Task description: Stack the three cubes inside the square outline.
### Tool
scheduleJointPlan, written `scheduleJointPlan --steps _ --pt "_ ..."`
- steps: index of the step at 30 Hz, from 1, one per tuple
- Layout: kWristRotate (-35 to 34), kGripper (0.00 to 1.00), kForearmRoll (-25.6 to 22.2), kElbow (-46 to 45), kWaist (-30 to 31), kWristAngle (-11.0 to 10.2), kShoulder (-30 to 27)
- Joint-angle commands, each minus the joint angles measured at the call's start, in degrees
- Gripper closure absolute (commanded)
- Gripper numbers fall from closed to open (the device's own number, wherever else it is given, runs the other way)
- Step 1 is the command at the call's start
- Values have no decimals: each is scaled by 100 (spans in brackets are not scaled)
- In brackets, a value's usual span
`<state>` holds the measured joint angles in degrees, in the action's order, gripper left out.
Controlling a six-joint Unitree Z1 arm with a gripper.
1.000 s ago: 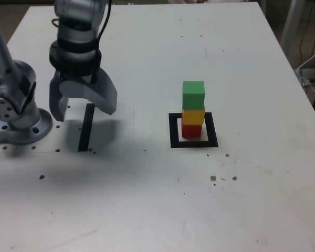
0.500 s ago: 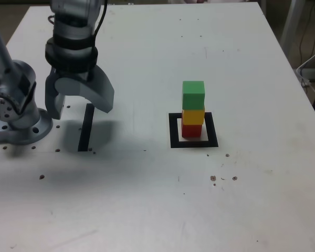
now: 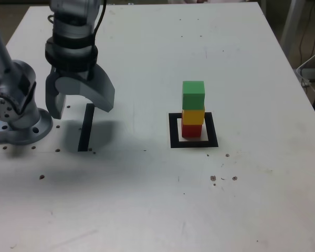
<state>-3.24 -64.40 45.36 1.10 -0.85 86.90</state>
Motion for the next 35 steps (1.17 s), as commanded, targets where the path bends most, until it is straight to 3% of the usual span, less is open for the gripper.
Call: scheduleJointPlan --steps 1,35 --pt "8 0 -12 10 -5 -5 -19" --pt "8 0 -203 114 -5 -38 -101"
